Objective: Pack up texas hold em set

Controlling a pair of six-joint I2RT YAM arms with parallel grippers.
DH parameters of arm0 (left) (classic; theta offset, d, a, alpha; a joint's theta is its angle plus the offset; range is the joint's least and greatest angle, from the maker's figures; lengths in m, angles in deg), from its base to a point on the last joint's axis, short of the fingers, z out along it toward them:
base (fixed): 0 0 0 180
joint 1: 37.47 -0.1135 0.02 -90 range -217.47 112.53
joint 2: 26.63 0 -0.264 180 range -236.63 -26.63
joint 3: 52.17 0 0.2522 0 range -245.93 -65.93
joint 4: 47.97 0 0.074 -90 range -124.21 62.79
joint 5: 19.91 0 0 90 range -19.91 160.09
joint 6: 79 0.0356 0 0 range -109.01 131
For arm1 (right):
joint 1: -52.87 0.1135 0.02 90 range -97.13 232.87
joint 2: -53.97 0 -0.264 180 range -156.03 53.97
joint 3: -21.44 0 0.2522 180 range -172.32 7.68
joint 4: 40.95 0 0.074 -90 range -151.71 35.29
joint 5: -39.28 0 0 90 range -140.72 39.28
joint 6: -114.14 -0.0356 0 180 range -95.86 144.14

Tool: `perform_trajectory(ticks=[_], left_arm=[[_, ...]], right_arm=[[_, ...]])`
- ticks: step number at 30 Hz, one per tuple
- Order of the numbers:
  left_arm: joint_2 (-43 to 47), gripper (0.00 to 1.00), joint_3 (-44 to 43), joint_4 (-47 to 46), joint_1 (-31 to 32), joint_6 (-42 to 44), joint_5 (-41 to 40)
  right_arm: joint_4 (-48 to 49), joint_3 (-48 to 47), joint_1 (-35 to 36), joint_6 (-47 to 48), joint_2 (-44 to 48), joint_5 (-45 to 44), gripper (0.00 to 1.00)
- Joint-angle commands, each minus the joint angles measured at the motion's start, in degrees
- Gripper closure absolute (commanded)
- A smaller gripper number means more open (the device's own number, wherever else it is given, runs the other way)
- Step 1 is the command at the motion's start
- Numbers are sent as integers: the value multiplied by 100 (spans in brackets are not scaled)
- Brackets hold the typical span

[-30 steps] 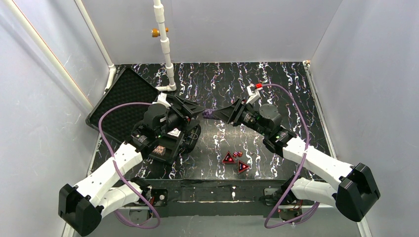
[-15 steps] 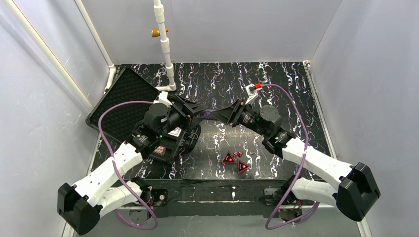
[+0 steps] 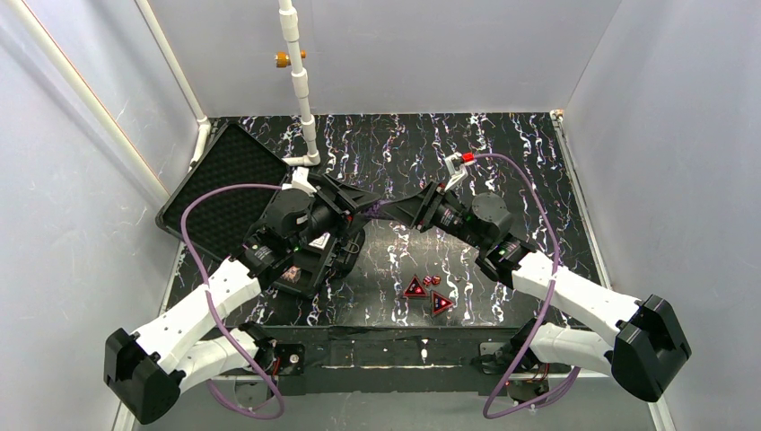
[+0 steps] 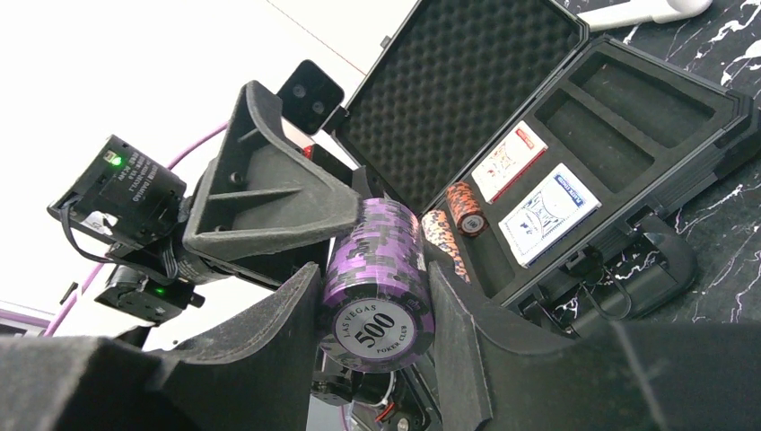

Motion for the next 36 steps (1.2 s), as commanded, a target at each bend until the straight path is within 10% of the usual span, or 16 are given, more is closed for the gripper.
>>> perform_trajectory(ticks=[1, 21, 36], left_arm=[[-60, 33, -247, -86, 53, -27, -157], [-26, 39, -276, -74, 301, -380, -262], [24, 95, -403, -2, 333, -363, -324]], right_arm=[[1032, -61, 50, -138, 120, 9, 99], [1490, 215, 121, -25, -25, -71, 99], [1341, 347, 165, 72, 55, -114, 99]])
